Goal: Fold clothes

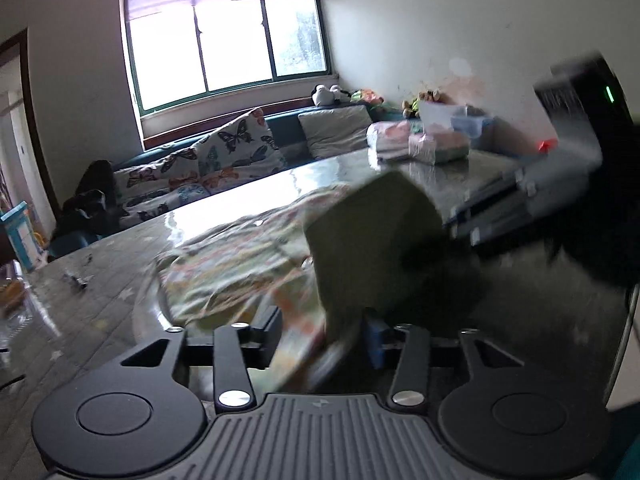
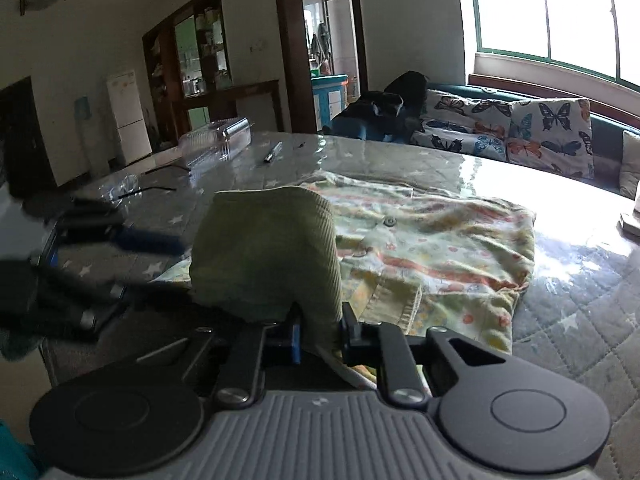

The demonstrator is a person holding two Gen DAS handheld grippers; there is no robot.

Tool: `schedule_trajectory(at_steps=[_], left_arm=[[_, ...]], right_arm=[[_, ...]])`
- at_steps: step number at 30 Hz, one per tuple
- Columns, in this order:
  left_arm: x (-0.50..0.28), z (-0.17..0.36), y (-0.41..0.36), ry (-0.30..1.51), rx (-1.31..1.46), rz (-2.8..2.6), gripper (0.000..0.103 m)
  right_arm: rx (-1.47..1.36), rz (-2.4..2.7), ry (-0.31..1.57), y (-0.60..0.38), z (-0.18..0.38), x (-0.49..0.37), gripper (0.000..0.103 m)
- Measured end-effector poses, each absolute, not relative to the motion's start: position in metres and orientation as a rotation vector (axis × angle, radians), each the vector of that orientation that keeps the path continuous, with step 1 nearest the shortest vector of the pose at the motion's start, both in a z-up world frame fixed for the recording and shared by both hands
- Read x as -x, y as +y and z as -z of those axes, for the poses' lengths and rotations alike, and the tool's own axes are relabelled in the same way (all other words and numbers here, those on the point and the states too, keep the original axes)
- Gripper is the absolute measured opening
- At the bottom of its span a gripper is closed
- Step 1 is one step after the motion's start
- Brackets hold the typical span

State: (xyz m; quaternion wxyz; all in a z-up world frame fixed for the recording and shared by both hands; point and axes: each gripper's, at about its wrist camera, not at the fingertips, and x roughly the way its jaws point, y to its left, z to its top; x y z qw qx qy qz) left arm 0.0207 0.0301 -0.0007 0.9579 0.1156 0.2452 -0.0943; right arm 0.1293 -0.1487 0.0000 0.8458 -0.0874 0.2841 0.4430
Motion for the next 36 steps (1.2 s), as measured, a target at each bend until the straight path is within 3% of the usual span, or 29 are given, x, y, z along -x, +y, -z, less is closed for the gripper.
schedule_trajectory(at_steps=[6, 10, 13, 30, 36], left_arm=[[-0.02, 0.021, 0.025, 0.506, -0.372, 0.134, 0.05], [-0.022, 0.028, 0.028, 0.512, -0.418, 0.109, 0.02], [-0.018, 0.025, 0.03, 0.501, -0.417, 0.105, 0.008], [0.08, -0.036, 0.015, 0.446, -0.32, 0.196, 0.005], [0.066, -0.038, 0.019, 0.437, -0.295, 0.183, 0.005]], right_arm=[[0.175, -0.922, 0.594, -0.144, -0.004, -0.132, 0.014], [0.162, -0.913, 0.587, -0.146, -0.004, -0.129, 0.011], [0.147, -0.912, 0.562, -0.149, -0.006, -0.122, 0.009], [0.144, -1.013, 0.514, -0.2, -0.056, -0.029, 0.008], [0.133, -0.993, 0.542, -0.195, -0.061, -0.042, 0.008]])
